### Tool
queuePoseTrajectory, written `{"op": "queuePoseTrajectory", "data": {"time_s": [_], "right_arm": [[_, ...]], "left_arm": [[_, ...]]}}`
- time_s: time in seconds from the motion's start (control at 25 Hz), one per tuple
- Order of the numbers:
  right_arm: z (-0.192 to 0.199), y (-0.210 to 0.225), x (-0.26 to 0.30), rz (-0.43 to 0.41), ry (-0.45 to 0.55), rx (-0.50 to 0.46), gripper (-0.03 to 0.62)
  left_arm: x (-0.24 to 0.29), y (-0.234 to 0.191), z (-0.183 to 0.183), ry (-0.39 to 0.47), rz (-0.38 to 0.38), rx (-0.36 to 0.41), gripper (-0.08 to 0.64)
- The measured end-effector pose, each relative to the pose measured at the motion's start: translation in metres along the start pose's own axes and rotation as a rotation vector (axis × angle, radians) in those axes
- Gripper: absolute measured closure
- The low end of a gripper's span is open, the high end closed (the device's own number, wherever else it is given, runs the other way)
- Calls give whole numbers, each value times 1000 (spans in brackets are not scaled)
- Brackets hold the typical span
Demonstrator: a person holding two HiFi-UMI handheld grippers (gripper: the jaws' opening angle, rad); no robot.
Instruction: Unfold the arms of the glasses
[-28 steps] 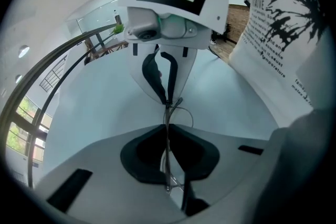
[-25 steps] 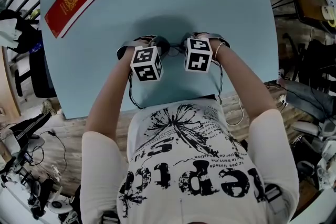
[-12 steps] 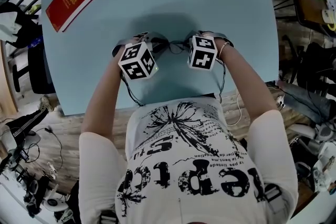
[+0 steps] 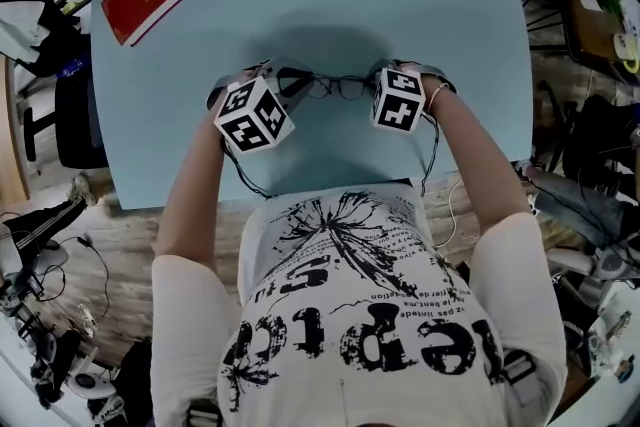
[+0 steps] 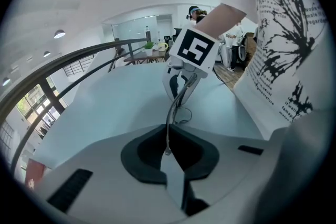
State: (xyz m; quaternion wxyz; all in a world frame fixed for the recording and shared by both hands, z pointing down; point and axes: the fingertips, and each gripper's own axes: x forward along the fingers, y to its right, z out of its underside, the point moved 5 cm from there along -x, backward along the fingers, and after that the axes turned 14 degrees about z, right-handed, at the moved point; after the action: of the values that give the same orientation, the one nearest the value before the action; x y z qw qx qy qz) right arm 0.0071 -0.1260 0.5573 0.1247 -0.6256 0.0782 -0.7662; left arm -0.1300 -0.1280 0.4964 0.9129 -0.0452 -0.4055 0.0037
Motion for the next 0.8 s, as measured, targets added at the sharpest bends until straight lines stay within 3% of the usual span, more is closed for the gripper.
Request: {"op": "queuePoseTrajectory", "data": {"time_s": [0.16,0.44,0.56,0.8], "right_arm": [[-1,1,1,22,-24,-16,555],[-4,6,-1,53,-35,37,548],[-6,8,-6,75,-43,21,476],[-51,4,-15,62,47,-29,466]], "left_arm": [[-9,5,10,25,-13,-23,534],[-9,10,22,41,-8,-55,533],[-9,9,23,33,-8,-44,534],[-11,7,24,52,-7,-39,533]]}}
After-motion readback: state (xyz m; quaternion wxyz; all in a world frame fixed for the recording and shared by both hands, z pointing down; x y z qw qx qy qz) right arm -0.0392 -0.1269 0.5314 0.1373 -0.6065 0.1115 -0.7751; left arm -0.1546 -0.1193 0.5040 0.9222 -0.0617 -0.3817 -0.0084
